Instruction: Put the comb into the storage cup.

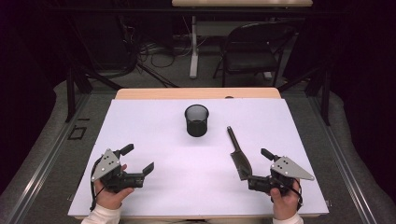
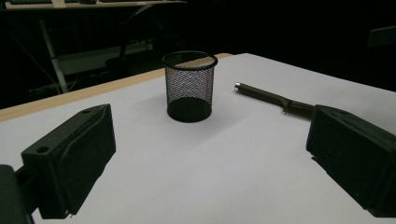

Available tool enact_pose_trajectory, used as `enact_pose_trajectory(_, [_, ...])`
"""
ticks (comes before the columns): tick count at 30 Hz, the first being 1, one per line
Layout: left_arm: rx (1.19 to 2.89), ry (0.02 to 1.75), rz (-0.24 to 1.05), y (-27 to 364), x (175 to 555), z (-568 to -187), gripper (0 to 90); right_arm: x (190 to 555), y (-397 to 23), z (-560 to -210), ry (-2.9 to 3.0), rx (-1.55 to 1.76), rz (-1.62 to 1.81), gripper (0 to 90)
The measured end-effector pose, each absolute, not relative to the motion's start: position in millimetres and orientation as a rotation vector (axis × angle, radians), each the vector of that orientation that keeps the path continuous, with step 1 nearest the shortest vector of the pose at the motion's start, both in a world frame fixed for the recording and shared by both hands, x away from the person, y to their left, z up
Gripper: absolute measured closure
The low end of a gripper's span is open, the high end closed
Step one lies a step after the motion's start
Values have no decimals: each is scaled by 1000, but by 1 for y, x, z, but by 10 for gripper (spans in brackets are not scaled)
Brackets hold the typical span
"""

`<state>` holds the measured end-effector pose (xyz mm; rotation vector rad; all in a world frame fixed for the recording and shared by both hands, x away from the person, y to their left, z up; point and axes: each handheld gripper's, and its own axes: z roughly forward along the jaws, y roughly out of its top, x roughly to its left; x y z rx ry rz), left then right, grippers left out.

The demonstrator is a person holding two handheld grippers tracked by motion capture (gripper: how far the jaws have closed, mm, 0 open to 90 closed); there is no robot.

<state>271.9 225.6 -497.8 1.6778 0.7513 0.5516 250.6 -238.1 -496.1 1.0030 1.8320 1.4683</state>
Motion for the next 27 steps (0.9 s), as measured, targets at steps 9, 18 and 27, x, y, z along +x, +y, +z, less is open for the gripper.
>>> enact_pose_trajectory(9, [1675,764,549,228,272,-500,19,259,-240,-500,1856,1045,1477,2])
enact_pose_trajectory(18, [1662,800,547,232,273,-502,25,271,-238,-504,1886,1174,1427,0])
enact_pose_trajectory(27, [1667,800,526,233,272,-502,32,273,-239,-506,1888,1198,1355,59])
